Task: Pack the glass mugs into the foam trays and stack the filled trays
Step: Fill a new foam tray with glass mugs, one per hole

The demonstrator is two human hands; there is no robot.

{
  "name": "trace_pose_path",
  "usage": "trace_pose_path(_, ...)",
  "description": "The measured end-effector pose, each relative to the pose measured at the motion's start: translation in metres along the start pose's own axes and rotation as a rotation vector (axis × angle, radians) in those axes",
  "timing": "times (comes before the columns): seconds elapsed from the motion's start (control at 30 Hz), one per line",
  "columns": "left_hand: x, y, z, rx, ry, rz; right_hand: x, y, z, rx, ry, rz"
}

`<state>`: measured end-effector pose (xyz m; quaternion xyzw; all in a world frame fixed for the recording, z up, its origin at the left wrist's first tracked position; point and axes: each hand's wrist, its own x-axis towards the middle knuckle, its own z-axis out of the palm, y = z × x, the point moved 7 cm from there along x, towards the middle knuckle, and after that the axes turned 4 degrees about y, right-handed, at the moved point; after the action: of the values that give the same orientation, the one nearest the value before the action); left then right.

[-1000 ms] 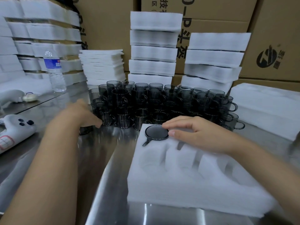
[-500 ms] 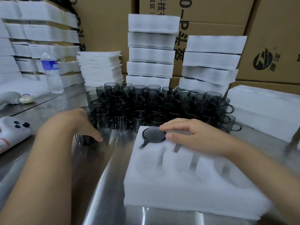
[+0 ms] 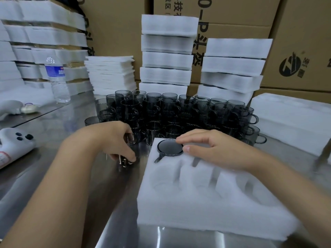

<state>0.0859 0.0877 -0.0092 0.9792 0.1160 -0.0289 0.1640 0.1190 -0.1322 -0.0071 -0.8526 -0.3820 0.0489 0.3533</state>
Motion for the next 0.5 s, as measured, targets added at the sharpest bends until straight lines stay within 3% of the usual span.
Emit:
trace_pose_path(0.3,-0.008,0.036,-0.029,-0.177,0.389,0.340,-0.001,0.000,0.000,0.027,0.001,0.023)
trace_pose_path(0.5,-0.032,0.066,-0.042,-0.287,0.788,0.577,0.000,0.002,-0.004,0.172,0.049,0.042)
